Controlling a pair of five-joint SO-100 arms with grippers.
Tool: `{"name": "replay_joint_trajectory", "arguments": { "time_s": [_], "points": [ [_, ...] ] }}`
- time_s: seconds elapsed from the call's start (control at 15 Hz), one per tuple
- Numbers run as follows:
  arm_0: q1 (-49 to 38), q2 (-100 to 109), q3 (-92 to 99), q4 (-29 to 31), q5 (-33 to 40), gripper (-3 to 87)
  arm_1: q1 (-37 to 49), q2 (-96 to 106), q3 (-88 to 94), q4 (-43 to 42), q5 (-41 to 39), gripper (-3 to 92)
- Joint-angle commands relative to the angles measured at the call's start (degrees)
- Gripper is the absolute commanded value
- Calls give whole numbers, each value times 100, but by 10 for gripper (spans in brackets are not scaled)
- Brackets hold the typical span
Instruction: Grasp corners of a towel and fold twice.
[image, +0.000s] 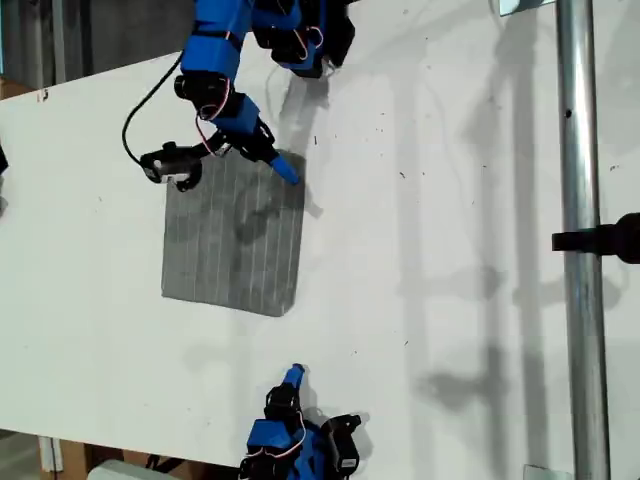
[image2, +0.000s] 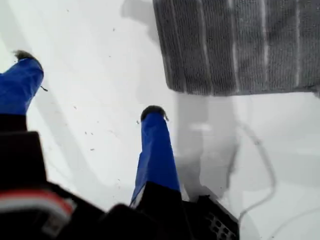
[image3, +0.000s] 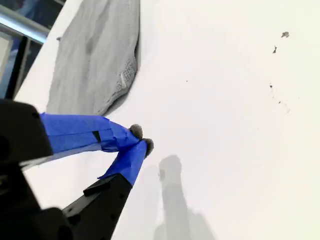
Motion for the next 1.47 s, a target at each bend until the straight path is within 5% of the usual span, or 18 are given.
{"name": "replay_joint_trajectory", "arguments": {
  "time_s": [0.0,0.6,0.67,0.8,1.2,1.4],
  "points": [
    [0,9,18,-70,18,-29,193,-483,44,-334,-149,401],
    [-18,9,18,-44,-35,-29,1063,-2162,1424,-2039,-237,320],
    [-9,9,18,-35,-35,-29,1116,-2514,1345,-2153,-237,279],
    [-9,9,18,-35,-53,-29,1151,-2830,1037,-2065,-211,14],
    [483,-9,-703,-352,-431,-30,905,-2804,888,-2294,-185,-2],
    [237,-2373,-2689,-554,-211,-30,817,-2795,923,-2408,-141,-2]
  ]
}}
